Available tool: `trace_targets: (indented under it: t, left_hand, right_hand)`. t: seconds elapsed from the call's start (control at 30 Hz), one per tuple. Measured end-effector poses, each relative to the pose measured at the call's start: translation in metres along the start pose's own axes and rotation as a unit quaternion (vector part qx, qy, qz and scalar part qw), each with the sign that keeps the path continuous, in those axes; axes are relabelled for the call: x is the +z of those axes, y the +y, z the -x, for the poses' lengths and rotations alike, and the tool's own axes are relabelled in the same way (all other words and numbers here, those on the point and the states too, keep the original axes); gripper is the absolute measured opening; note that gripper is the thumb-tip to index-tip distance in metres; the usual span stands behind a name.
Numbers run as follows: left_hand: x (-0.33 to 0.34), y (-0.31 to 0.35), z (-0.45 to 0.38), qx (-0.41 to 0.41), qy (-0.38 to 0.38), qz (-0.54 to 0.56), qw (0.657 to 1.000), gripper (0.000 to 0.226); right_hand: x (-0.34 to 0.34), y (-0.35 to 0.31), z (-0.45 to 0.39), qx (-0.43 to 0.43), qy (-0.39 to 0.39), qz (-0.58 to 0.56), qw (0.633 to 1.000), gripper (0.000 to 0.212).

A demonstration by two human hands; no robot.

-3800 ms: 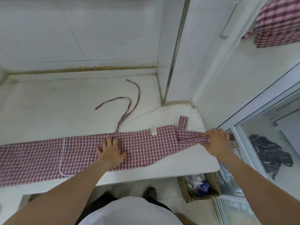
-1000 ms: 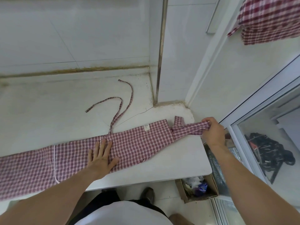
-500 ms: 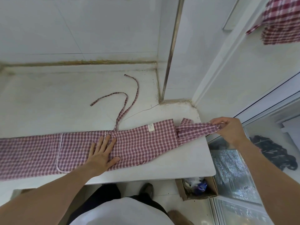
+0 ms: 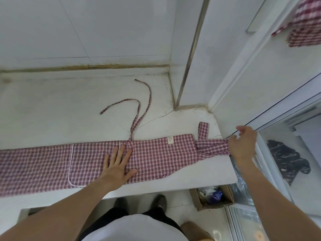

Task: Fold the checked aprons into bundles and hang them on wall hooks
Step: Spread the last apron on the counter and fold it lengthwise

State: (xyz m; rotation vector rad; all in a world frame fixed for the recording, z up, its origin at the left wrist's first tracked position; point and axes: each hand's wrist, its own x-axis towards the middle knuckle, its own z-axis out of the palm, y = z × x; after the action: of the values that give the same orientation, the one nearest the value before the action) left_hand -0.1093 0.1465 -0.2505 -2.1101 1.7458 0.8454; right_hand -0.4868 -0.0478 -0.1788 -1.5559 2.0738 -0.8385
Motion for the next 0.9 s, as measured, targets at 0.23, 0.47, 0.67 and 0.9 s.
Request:
trace_targets:
  t: [0.23,0.47,0.67,0.9]
  left_hand:
    - [0.002,-0.002,0.001,0.011,0.025,0.017,0.999,0.098]
    - [0.017,-0.041,0.017,0.060,0.103,0.034,0.992,0.085]
    - [0.020,-0.091,0.030,0.028,0.125,0.051,0.991,0.088]
    - [0.024,-0.158,0.048,-0.055,0.100,0.028,0.993,0.078]
  right_hand:
    - [0.141,-0.098,0.183,-0.323,-0.321,0.031,0.890,0.040]
    - [0.168,-0.066,0.205,-0.308,-0.372,0.282,0.829,0.064]
    - [0.147,-0.057,0.177,-0.245,-0.400,0.345,0.813,0.074]
    - [0.141,-0.063,0.166,-0.226,-0.412,0.349,0.811,0.078]
